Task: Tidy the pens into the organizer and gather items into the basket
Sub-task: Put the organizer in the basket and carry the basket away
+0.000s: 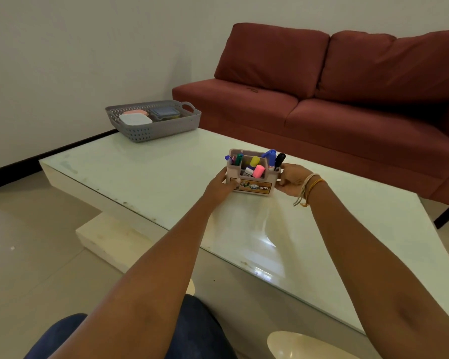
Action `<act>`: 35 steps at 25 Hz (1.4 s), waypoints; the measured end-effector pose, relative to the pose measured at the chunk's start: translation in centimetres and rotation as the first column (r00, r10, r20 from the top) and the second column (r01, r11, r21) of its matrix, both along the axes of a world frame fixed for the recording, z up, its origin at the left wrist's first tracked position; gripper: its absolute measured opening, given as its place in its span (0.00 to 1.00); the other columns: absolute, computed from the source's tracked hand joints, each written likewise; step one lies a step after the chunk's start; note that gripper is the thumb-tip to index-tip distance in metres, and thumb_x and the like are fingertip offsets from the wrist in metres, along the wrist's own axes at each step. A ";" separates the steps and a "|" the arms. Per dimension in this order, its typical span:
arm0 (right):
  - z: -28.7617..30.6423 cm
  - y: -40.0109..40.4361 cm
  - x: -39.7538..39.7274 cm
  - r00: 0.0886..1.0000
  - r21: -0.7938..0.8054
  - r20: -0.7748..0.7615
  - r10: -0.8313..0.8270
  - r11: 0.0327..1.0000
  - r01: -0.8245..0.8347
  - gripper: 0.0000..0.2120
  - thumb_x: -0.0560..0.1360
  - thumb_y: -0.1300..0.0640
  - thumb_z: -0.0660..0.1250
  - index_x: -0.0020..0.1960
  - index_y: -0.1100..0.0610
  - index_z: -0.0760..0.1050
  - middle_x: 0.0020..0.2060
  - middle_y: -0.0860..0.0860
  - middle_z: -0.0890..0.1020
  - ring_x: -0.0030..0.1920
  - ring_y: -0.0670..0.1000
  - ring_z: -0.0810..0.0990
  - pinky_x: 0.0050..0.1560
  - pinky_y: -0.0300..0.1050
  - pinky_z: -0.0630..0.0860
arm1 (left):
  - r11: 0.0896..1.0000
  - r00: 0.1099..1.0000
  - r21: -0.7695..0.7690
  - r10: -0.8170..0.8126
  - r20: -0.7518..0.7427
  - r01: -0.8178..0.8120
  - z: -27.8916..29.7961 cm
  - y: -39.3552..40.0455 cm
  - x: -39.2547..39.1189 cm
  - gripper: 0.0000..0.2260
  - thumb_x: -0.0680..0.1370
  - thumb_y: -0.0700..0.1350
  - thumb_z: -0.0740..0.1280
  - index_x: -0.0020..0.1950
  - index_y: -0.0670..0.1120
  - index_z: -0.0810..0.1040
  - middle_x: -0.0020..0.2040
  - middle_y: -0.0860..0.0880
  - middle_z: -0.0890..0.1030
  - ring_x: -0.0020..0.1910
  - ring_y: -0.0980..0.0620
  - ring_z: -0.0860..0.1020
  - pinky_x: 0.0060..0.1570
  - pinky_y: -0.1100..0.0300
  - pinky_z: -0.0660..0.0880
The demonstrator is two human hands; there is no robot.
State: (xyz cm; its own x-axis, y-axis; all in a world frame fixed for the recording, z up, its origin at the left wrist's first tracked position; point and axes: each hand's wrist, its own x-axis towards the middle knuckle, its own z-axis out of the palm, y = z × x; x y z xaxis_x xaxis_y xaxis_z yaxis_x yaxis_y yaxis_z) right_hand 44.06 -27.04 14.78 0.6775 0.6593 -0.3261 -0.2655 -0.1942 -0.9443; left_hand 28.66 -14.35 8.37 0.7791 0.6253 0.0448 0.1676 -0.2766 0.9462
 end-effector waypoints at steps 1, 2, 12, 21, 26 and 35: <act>-0.4 0.9 -0.7 0.998 0.035 -0.003 0.064 0.997 -0.064 0.30 0.71 0.82 0.44 0.62 0.60 0.70 0.49 0.56 0.78 0.47 0.53 0.77 0.47 0.45 0.75 | 0.998 0.998 -0.049 0.033 0.059 -0.030 0.1 0.1 -0.5 0.23 0.80 0.48 0.63 0.74 0.50 0.63 0.67 0.50 0.74 0.64 0.51 0.73 0.63 0.57 0.72; -0.9 2.0 -1.4 0.991 0.056 0.013 0.135 0.989 -0.136 0.29 0.71 0.82 0.46 0.61 0.59 0.71 0.47 0.56 0.79 0.46 0.52 0.78 0.48 0.45 0.75 | 0.994 0.992 -0.093 0.066 0.106 -0.056 0.1 0.4 -1.1 0.22 0.80 0.45 0.63 0.73 0.48 0.65 0.65 0.49 0.75 0.62 0.52 0.74 0.58 0.62 0.73; -3.9 9.3 -7.3 0.885 0.118 0.446 0.133 0.972 -0.205 0.29 0.64 0.70 0.77 0.61 0.58 0.69 0.52 0.53 0.78 0.51 0.50 0.77 0.57 0.45 0.74 | 0.975 0.978 -0.116 0.196 0.070 -0.187 0.5 4.7 -5.9 0.23 0.80 0.40 0.62 0.74 0.49 0.62 0.69 0.47 0.72 0.67 0.49 0.71 0.66 0.54 0.70; 1.7 22.0 -6.0 0.866 0.116 0.456 0.206 0.951 -0.287 0.28 0.63 0.70 0.77 0.57 0.55 0.71 0.54 0.55 0.80 0.54 0.54 0.79 0.61 0.55 0.76 | 0.868 0.898 0.261 0.441 -0.011 -0.423 6.6 15.7 -7.1 0.20 0.80 0.45 0.62 0.73 0.47 0.68 0.66 0.46 0.77 0.64 0.46 0.75 0.57 0.57 0.72; 4.4 32.5 -3.9 0.827 0.029 0.508 0.242 0.954 -0.297 0.36 0.63 0.70 0.77 0.66 0.61 0.66 0.53 0.54 0.76 0.54 0.54 0.76 0.64 0.53 0.74 | 0.833 0.884 0.374 0.463 -0.066 -0.408 9.3 26.8 -5.3 0.14 0.79 0.40 0.62 0.64 0.41 0.75 0.59 0.41 0.81 0.56 0.44 0.79 0.53 0.55 0.75; 3.6 46.2 3.9 0.825 -0.065 0.512 0.240 0.968 -0.241 0.31 0.63 0.71 0.75 0.61 0.58 0.67 0.49 0.54 0.77 0.50 0.54 0.77 0.60 0.57 0.76 | 0.850 0.891 0.496 0.354 -0.284 -0.180 8.0 40.7 0.8 0.13 0.80 0.44 0.58 0.62 0.43 0.73 0.57 0.42 0.80 0.56 0.42 0.78 0.55 0.50 0.75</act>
